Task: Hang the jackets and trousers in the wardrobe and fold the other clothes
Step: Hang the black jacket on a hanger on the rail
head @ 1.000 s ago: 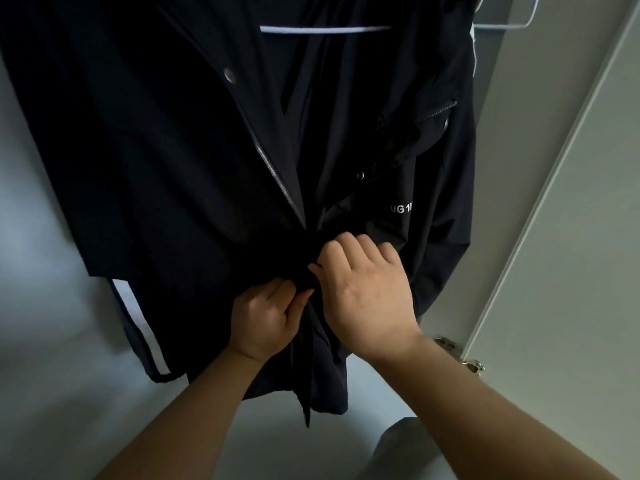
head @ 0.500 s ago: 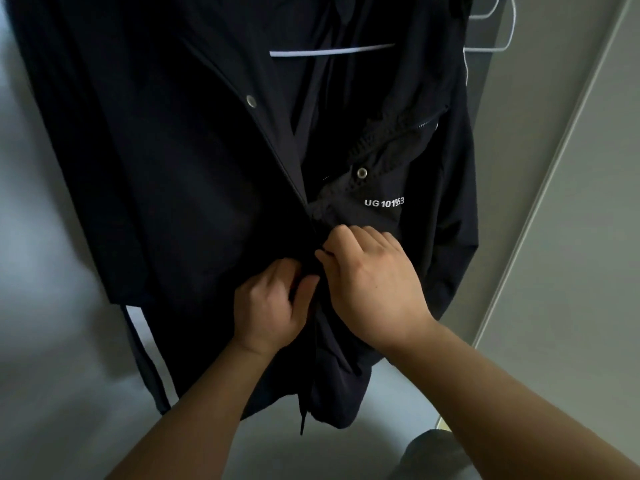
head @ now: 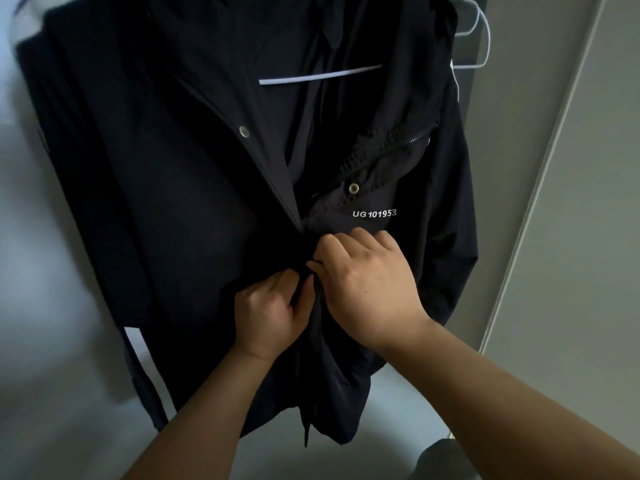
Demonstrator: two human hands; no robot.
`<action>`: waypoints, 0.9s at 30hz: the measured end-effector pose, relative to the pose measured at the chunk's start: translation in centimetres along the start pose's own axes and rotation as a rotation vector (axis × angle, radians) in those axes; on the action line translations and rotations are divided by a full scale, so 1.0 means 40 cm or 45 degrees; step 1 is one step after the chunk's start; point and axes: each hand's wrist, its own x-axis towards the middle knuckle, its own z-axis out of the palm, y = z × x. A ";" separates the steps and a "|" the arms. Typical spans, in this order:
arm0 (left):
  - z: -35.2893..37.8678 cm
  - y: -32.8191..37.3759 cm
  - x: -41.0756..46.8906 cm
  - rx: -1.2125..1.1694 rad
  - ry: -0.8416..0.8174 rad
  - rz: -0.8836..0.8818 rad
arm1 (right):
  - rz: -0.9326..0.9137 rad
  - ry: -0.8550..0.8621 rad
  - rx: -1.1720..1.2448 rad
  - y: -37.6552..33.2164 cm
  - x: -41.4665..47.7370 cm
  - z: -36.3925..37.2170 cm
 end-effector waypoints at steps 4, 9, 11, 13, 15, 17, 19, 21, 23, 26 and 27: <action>0.002 0.007 0.016 -0.024 -0.001 -0.046 | 0.079 0.117 0.003 0.021 0.054 -0.034; -0.002 -0.004 0.032 -0.012 -0.045 -0.061 | 0.130 0.151 0.039 0.013 0.079 -0.055; -0.011 -0.006 0.037 0.011 -0.054 -0.050 | 0.142 0.133 0.057 0.009 0.076 -0.052; -0.024 -0.002 0.045 0.015 -0.071 -0.070 | 0.140 0.131 0.055 0.011 0.076 -0.051; -0.038 0.006 0.061 -0.028 -0.068 -0.078 | 0.137 0.133 0.042 0.014 0.081 -0.049; -0.047 0.015 0.090 -0.070 -0.016 -0.053 | 0.131 0.146 0.014 0.016 0.089 -0.047; -0.053 0.022 0.131 -0.078 0.042 -0.041 | 0.120 0.164 -0.006 0.016 0.095 -0.046; -0.057 0.026 0.168 -0.032 0.090 -0.036 | 0.124 0.166 -0.012 0.016 0.096 -0.044; -0.056 0.030 0.190 0.037 0.100 -0.017 | 0.131 0.147 -0.030 0.019 0.095 -0.040; -0.045 0.036 0.196 0.099 0.109 0.012 | 0.109 0.131 -0.055 0.026 0.097 -0.042; -0.042 0.038 0.196 0.099 0.117 0.010 | 0.092 0.138 -0.066 0.029 0.101 -0.046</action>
